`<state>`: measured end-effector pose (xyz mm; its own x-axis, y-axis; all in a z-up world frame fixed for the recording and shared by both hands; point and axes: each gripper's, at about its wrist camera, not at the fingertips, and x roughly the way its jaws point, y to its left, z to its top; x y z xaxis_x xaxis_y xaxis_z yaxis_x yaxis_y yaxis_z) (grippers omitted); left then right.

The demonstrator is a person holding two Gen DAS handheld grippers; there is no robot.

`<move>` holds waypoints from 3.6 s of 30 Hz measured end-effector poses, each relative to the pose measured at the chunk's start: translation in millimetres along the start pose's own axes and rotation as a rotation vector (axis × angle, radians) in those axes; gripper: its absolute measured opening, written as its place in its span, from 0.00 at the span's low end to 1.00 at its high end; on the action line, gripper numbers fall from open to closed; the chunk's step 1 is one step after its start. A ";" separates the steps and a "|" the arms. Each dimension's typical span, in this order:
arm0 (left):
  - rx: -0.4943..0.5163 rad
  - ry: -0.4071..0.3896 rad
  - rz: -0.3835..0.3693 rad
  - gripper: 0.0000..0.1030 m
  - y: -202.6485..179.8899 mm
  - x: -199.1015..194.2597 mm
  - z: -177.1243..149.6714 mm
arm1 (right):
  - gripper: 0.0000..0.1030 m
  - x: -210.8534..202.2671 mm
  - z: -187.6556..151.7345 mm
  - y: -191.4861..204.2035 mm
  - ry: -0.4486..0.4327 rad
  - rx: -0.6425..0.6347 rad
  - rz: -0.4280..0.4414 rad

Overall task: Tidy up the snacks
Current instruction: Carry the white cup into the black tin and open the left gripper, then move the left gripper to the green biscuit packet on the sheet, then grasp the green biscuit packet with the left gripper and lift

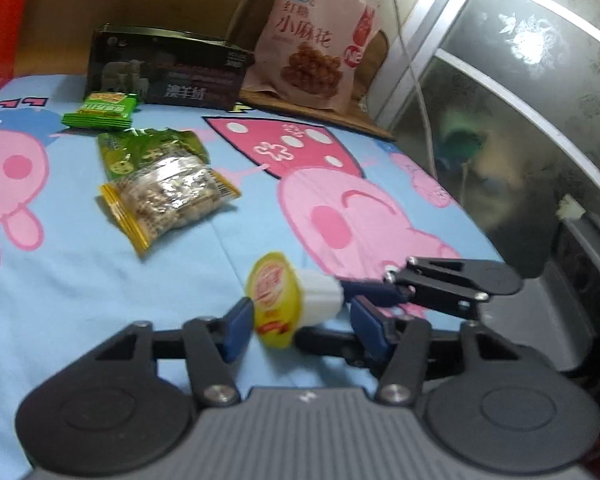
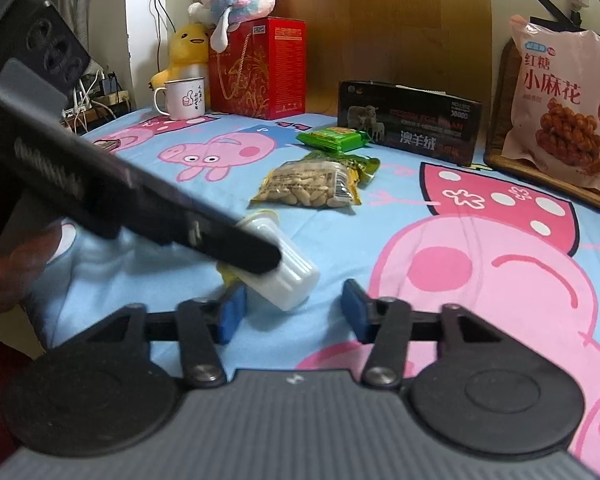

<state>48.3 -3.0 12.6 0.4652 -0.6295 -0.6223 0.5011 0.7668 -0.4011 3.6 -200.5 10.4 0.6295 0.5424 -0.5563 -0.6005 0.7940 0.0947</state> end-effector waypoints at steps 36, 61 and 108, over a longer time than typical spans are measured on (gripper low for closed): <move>-0.098 -0.280 0.111 0.67 127.4 60.8 239.9 | 0.39 151.7 183.7 -161.3 -0.214 0.091 -0.170; -0.312 -0.127 0.198 0.44 168.9 -34.2 75.2 | 0.38 169.0 142.0 -23.0 0.199 0.202 0.279; -0.048 0.064 -0.117 0.58 -0.9 31.0 23.5 | 0.54 -39.7 -16.7 -51.5 0.019 0.212 0.018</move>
<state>79.4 -26.2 9.5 0.3576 -0.7067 -0.6105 0.5125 0.6950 -0.5042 1.3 -267.5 13.9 0.6088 0.5538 -0.5681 -0.4931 0.8251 0.2759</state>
